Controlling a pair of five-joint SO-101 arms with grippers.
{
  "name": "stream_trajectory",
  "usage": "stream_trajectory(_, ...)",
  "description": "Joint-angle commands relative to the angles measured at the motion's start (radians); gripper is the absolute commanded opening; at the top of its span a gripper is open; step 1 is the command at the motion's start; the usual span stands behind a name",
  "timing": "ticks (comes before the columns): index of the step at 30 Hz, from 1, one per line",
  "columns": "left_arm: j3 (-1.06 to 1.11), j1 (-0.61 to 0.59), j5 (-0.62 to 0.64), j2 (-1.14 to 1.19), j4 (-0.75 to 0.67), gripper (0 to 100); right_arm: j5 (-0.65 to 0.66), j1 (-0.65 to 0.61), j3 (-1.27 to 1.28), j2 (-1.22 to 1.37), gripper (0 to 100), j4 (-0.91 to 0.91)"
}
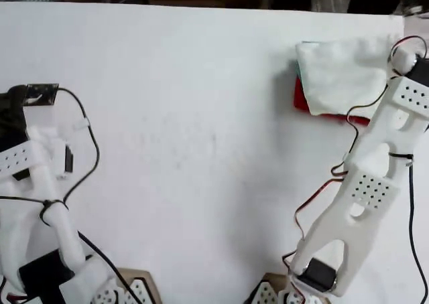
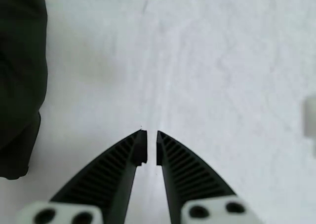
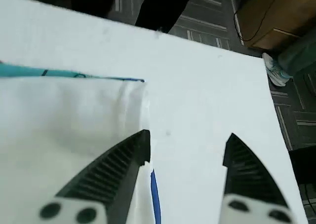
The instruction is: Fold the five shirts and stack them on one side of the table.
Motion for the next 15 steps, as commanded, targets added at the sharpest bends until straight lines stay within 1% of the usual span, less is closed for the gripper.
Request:
stream_trajectory(1, -0.004, -0.002, 0.0, -0.037, 0.002, 6, -0.04, 0.004, -0.061, -0.071, 23.4, -0.005)
stream_trajectory(4, -0.004, -0.002, 0.0, -0.037, 0.002, 6, -0.044, 0.001, -0.064, -0.073, 21.6, 0.005)
stream_trajectory(5, -0.004, -0.002, 0.0, -0.037, 0.002, 6, -0.046, -0.002, -0.068, -0.074, 17.1, 0.024)
stream_trajectory(7, -0.004, -0.002, 0.0, -0.037, 0.0, 6, -0.048, -0.027, -0.072, -0.076, 0.7, 0.059)
stream_trajectory(9, -0.004, -0.002, 0.0, -0.035, -0.012, 6, -0.048, -0.062, -0.072, -0.076, 4.6, 0.102)
stream_trajectory(11, -0.004, -0.002, 0.0, -0.035, -0.02, 6, -0.048, -0.111, -0.095, -0.077, 1.5, 0.159)
stream_trajectory(15, -0.005, -0.002, -0.002, -0.04, -0.02, 6, -0.048, -0.191, -0.158, -0.065, 1.9, 0.246)
